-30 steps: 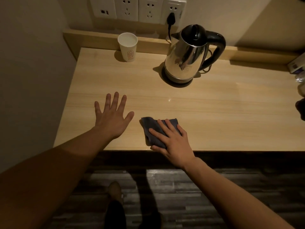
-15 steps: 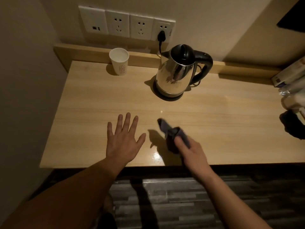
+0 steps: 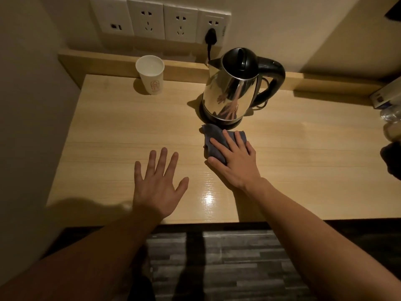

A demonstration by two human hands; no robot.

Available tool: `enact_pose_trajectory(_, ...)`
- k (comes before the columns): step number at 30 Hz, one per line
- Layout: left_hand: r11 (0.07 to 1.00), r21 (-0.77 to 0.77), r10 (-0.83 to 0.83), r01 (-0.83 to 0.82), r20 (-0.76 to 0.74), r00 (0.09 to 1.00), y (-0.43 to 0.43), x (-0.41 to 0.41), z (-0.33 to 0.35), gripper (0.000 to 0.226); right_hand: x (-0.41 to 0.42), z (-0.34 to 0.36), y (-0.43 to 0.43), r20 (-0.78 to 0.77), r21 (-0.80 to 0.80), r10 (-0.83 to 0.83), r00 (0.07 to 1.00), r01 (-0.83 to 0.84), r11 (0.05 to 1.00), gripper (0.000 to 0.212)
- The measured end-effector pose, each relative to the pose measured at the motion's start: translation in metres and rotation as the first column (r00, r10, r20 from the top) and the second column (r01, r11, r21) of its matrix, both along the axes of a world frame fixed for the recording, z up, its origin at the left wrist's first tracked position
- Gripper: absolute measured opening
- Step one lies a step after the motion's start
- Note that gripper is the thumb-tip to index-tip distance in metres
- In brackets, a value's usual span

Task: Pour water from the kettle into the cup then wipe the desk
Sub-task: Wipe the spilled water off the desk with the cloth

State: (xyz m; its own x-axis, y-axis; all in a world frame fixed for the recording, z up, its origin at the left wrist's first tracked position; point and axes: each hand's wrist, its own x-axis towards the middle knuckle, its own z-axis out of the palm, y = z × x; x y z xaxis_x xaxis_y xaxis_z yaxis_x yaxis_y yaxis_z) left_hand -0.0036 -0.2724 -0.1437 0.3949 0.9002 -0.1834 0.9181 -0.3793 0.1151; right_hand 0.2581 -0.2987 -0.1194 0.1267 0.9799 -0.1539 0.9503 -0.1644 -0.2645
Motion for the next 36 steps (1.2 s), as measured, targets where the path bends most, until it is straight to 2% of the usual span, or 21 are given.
enact_pose_trajectory(6,1.000,0.006,0.002,-0.002,0.024,1.000,-0.001,0.000,0.003,0.080,-0.011,-0.005,-0.038,-0.004,0.036,0.080,0.997,-0.080,0.996,0.066)
enact_pose_trajectory(15,1.000,0.016,-0.001,0.001,0.012,1.000,-0.004,0.001,0.009,0.080,-0.037,0.000,-0.116,-0.002,0.008,0.113,0.994,-0.113,0.994,0.065)
enact_pose_trajectory(18,1.000,0.001,-0.012,0.012,0.002,1.000,-0.004,0.001,0.012,0.080,-0.044,0.001,-0.144,-0.081,0.064,0.111,0.990,-0.106,0.992,0.056)
enact_pose_trajectory(20,0.999,-0.038,-0.007,0.008,0.006,1.000,-0.005,0.002,0.014,0.080,-0.049,0.006,-0.160,-0.209,0.107,0.092,0.974,-0.071,0.992,0.049)
enact_pose_trajectory(23,0.994,-0.101,0.037,-0.034,0.036,0.999,-0.010,0.011,0.017,0.085,-0.053,0.021,-0.175,-0.513,0.061,0.005,0.859,0.031,0.998,0.035)
enact_pose_trajectory(25,0.992,-0.115,0.063,-0.059,0.039,0.997,-0.015,0.019,0.016,0.092,-0.051,0.037,-0.180,-0.721,-0.069,-0.123,0.682,0.106,0.992,0.027)
enact_pose_trajectory(27,0.994,-0.087,0.063,-0.062,0.011,0.998,-0.019,0.021,0.012,0.098,-0.043,0.057,-0.173,-0.833,-0.175,-0.248,0.495,0.191,0.966,0.030)
enact_pose_trajectory(28,0.996,-0.068,0.061,-0.061,0.001,0.998,-0.019,0.022,0.009,0.100,-0.037,0.066,-0.163,-0.852,-0.186,-0.290,0.436,0.264,0.946,0.033)
enact_pose_trajectory(29,0.997,-0.050,0.060,-0.060,-0.005,0.998,-0.019,0.022,0.007,0.102,-0.027,0.073,-0.150,-0.848,-0.163,-0.315,0.425,0.356,0.920,0.035)
enact_pose_trajectory(32,0.998,-0.019,0.053,-0.053,-0.011,0.999,-0.017,0.023,0.002,0.102,0.005,0.083,-0.096,-0.743,0.002,-0.353,0.569,0.529,0.848,0.032)
enact_pose_trajectory(34,0.999,-0.018,0.044,-0.044,-0.007,0.999,-0.018,0.024,0.002,0.102,0.028,0.079,-0.057,-0.661,0.122,-0.306,0.685,0.500,0.857,0.022)
enact_pose_trajectory(36,0.999,-0.018,0.043,-0.043,-0.003,0.999,-0.019,0.024,0.003,0.101,0.055,0.062,-0.023,-0.429,0.209,-0.237,0.871,0.351,0.913,0.027)
